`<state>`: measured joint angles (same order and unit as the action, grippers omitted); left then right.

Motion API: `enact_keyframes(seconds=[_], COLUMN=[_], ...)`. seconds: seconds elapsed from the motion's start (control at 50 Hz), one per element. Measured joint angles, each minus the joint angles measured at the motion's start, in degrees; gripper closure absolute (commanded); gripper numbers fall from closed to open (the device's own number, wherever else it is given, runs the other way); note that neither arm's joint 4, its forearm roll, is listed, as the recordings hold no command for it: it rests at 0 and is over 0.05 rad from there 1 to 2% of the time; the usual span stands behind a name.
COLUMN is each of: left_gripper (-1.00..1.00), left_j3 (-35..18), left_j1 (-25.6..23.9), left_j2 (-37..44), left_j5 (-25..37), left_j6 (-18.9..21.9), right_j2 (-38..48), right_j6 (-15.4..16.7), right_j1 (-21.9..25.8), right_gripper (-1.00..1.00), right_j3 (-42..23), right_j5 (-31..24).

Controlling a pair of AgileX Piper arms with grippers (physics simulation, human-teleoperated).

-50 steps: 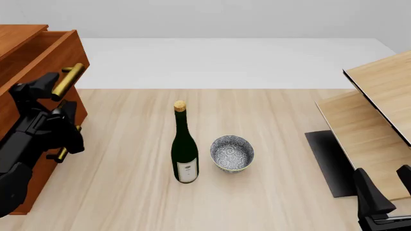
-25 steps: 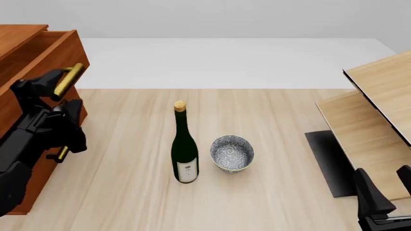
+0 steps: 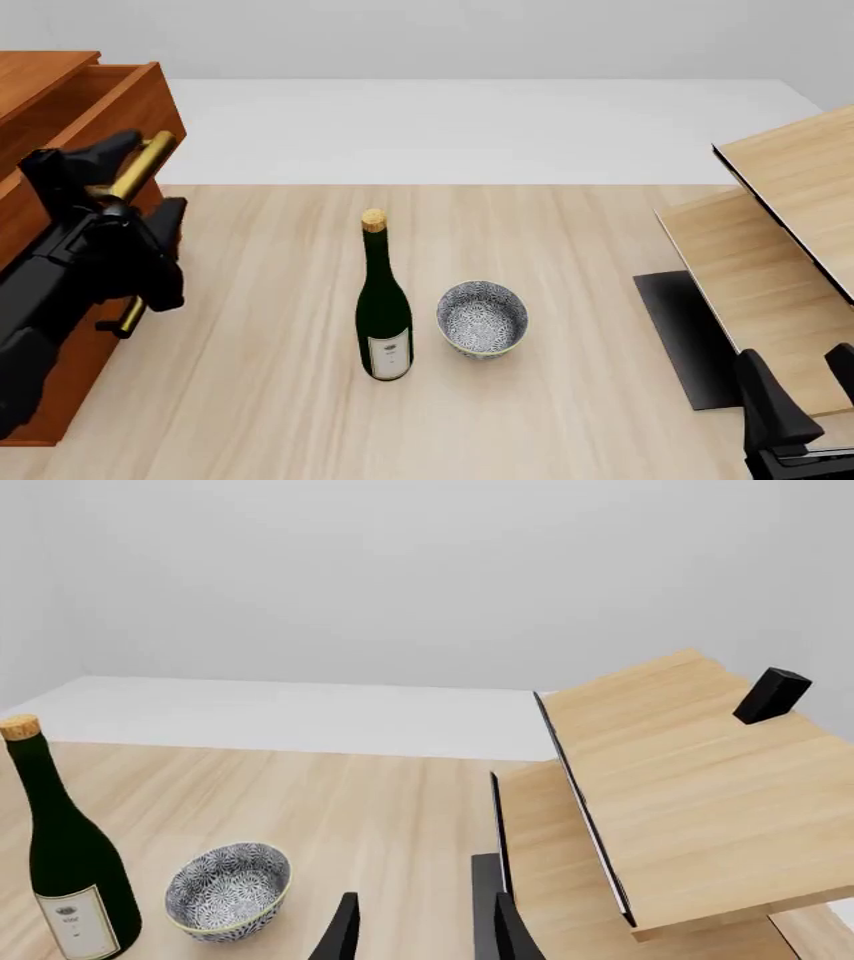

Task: Close the bottom drawer of the cabinet and open the top drawer.

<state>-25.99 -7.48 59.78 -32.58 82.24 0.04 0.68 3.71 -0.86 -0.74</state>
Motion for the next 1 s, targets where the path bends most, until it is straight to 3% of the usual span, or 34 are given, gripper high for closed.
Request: enact_keyframes(seconds=[0.42, 0.72, 1.0], left_gripper=[-1.00, -1.00, -1.00], left_j3=[-5.4, -14.3, -26.3], left_j1=[-2.1, -3.0, -4.0], left_j2=[-3.2, -6.7, -6.3], left_j5=[9.2, 23.9, 38.4], left_j6=[-7.5, -19.8, -35.8], right_j2=[0.0, 0.1, 0.5], right_j6=[0.0, 0.0, -0.1], right_j1=[-0.1, -0.1, 0.0], right_gripper=[-1.00, -1.00, -1.00], right_j3=[0.0, -0.2, -0.4], right_j5=[0.0, -0.1, 0.2])
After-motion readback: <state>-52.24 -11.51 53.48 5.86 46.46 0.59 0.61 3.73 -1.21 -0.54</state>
